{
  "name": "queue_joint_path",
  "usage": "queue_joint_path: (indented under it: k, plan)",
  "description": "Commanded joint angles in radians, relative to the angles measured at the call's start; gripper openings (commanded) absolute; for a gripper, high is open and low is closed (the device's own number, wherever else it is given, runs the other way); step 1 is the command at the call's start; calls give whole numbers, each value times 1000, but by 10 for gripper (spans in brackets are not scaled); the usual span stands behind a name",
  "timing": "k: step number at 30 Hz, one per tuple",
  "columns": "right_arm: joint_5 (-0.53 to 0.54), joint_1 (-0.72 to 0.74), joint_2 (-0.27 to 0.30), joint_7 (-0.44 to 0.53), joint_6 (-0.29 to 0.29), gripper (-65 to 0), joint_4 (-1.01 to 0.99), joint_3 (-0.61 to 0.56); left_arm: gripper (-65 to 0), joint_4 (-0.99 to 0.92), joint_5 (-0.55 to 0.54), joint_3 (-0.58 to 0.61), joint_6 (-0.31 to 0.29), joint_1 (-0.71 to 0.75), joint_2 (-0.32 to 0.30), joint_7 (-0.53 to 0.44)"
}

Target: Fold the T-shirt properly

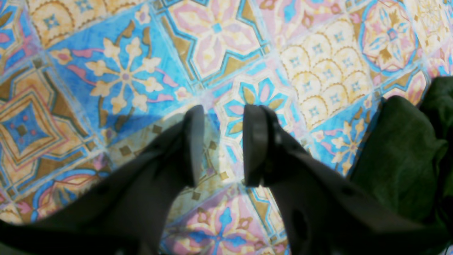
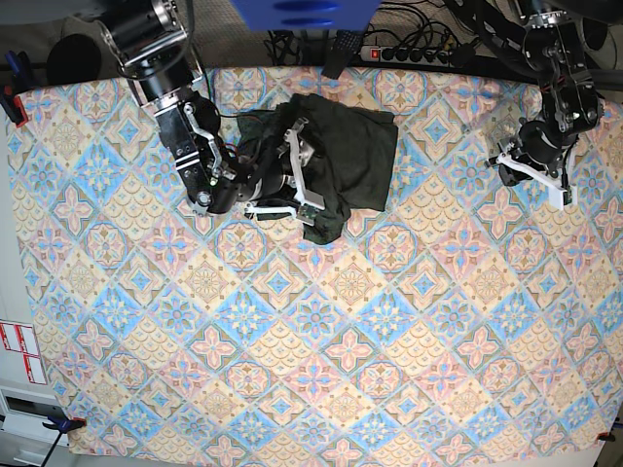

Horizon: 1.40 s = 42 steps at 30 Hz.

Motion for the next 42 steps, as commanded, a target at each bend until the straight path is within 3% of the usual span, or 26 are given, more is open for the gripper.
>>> queue_joint_path:
  k: [1,4,8,18,24,42]
  plan:
    - [12,19,-9,17,3,-351,17,-21,-469,14,-6,-4,-2,-3,-14,-16]
    - [15,19,-9,17,3,-390,17,-83,-469,14,-6,-4,-2,-3,-14,-16]
    - [12,20,-9,18,3,-395,51,-83,-469,14,-6,-4,-2,-4,-14,-16]
    - [18,9,13,11,3,-394,240,118,-469,14,-6,-4,-2,-3,-14,-16]
    - [18,-3,63,11,3,-394,229,138,-469,14,-6,-4,-2,-6,-14,-16]
    - [10,-3,62,20,3,-394,93,130,-469,14,-6,-4,-2,-6,-14,-16]
